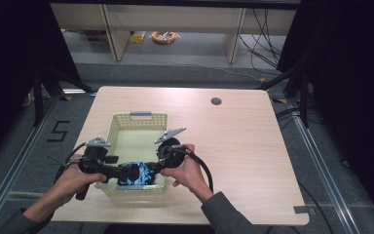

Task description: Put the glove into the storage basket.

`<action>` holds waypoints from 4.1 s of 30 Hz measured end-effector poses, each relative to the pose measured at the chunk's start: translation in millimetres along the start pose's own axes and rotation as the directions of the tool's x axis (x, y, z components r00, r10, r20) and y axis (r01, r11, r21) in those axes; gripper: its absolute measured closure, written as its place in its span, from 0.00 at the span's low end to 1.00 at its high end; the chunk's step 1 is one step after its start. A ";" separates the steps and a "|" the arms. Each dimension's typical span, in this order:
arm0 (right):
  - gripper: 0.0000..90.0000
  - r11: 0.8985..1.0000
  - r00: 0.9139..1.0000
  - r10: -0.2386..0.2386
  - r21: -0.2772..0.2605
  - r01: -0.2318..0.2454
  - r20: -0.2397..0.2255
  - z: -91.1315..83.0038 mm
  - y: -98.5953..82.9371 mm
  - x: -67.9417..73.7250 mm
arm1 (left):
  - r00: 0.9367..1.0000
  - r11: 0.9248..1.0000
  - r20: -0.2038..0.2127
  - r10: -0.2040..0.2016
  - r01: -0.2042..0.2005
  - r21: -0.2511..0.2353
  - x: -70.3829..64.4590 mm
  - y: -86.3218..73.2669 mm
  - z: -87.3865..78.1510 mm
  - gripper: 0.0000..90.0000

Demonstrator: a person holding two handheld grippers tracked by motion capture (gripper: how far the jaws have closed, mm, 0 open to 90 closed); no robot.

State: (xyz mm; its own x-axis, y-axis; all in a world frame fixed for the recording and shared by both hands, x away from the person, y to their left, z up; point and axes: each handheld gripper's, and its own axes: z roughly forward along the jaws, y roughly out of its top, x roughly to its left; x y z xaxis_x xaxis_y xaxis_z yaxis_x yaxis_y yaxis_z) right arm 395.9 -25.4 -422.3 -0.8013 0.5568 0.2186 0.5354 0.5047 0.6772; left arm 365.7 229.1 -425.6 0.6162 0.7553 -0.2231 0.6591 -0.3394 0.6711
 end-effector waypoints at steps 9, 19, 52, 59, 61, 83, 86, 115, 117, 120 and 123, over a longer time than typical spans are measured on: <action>0.43 0.998 1.000 0.023 -0.054 -0.023 0.012 -24.9 -10.8 -11.2 | 0.999 0.998 0.035 -0.014 0.016 -0.055 -11.4 -3.4 1.1 0.27; 0.41 0.991 0.998 0.058 -0.125 -0.056 0.012 -52.8 -27.5 -24.4 | 0.996 0.995 0.084 -0.020 0.028 -0.096 -24.1 -4.3 -2.1 0.21; 0.39 0.963 0.989 0.145 -0.233 -0.134 0.030 -101.3 -97.4 -41.9 | 0.974 0.985 0.206 0.099 -0.067 -0.157 -97.4 -8.4 -3.3 0.21; 0.39 0.961 0.987 0.159 -0.237 -0.146 0.034 -105.7 -112.6 -45.9 | 0.962 0.980 0.229 0.145 -0.108 -0.166 -107.9 -14.7 5.5 0.21; 0.39 0.954 0.980 0.199 -0.236 -0.187 0.028 -107.5 -117.4 -43.9 | 0.964 0.981 0.226 0.140 -0.104 -0.165 -109.1 -16.7 6.1 0.21; 0.24 0.949 0.972 0.232 -0.226 -0.218 0.036 -106.3 -150.9 -40.2 | 0.962 0.976 0.214 0.169 -0.133 -0.173 -124.7 -49.3 27.7 0.21; 0.24 0.960 0.979 0.197 -0.215 -0.181 0.054 -103.8 -154.6 -39.7 | 0.959 0.972 0.194 0.208 -0.180 -0.153 -123.4 -51.5 28.6 0.21; 0.24 0.958 0.973 0.225 -0.197 -0.210 0.055 -108.1 -185.5 -26.7 | 0.964 0.983 0.190 0.184 -0.176 -0.058 -120.8 -84.0 51.1 0.21; 0.24 0.959 0.974 0.217 -0.200 -0.200 0.067 -109.0 -187.5 -25.9 | 0.966 0.983 0.184 0.184 -0.175 -0.062 -120.0 -85.7 51.7 0.21; 0.23 0.965 0.976 0.201 -0.188 -0.184 0.079 -109.6 -191.1 -25.1 | 0.963 0.978 0.171 0.210 -0.205 -0.043 -117.5 -87.4 50.6 0.21; 0.22 0.964 0.973 0.216 -0.177 -0.200 0.077 -109.9 -194.4 -19.7 | 0.967 0.981 0.166 0.192 -0.187 -0.048 -119.1 -90.9 50.8 0.20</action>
State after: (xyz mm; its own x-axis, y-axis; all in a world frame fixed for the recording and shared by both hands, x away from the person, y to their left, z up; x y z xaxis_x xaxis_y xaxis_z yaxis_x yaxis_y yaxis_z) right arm 278.2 -207.0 -481.0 -0.6439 0.7016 0.3051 0.6291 0.2586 0.7330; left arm 254.3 141.6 -496.0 0.7942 0.5725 -0.2037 0.5108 -0.4474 0.7341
